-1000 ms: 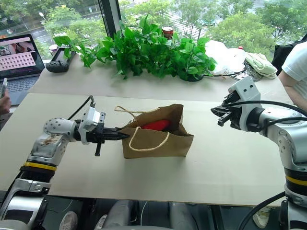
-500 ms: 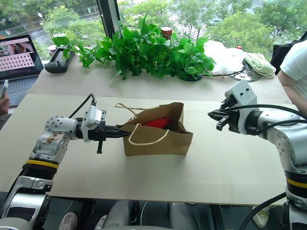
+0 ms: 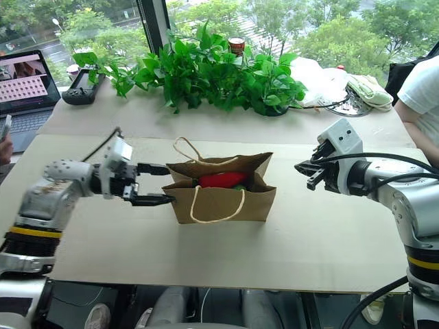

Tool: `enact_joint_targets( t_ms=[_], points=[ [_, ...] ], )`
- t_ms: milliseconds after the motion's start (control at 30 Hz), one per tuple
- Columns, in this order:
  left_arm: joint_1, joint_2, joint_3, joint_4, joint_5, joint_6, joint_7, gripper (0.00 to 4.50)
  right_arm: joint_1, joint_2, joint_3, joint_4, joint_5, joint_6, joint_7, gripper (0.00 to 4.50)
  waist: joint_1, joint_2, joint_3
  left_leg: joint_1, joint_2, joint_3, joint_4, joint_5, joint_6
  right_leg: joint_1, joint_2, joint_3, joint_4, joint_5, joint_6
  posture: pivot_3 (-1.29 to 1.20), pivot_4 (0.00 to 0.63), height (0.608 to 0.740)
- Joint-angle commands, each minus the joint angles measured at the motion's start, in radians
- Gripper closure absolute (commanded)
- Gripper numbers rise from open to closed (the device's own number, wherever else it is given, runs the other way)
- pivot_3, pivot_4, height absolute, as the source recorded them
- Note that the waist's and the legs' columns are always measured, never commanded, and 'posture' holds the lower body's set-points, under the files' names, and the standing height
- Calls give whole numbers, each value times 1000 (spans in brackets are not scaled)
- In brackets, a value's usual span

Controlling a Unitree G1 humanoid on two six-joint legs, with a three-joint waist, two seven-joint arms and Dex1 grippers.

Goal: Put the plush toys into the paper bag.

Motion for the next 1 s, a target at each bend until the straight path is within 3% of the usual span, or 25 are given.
enact_joint_targets(
  t_ms=[33, 233, 400, 500, 633, 1000],
  points=[
    [-35, 72, 81, -88, -113, 143, 4, 254, 1, -39, -33, -11, 2, -71, 50, 4500, 1, 0, 0, 0, 0, 0, 0, 0, 0, 0, 0, 0, 0, 0, 0, 0, 150, 740],
    [-98, 191, 150, -95, -214, 268, -33, 254, 30, -116, -53, -38, 38, -143, 191, 4500, 3, 0, 0, 1, 0, 0, 0, 0, 0, 1, 0, 0, 0, 0, 0, 0, 150, 740],
    [-113, 227, 159, -81, -240, 287, -52, 254, 6, -127, -115, -58, 141, -162, 284, 4500, 3, 0, 0, 1, 0, 1, 0, 0, 0, 1, 0, 0, 0, -1, 0, 0, 150, 740],
    [-91, 240, 156, -80, -233, 268, -68, 254, -65, -94, -180, -53, 265, -112, 281, 4500, -1, 1, 1, 1, 0, 1, 0, 0, 0, 1, 0, 0, 0, -1, 0, 0, 150, 740],
    [-82, 242, 157, -82, -233, 261, -69, 254, -71, -109, -200, -61, 317, -105, 293, 4500, 3, 1, 1, 2, 0, 0, 0, 0, 0, 1, 1, -1, 0, -1, 0, 0, 150, 740],
    [-82, 230, 152, -76, -232, 241, -72, 254, -36, -136, -169, -71, 313, -114, 272, 4500, 4, 1, 1, 1, 0, 1, 0, 0, 0, 0, 0, 0, 0, -1, 0, 0, 150, 740]
  ],
)
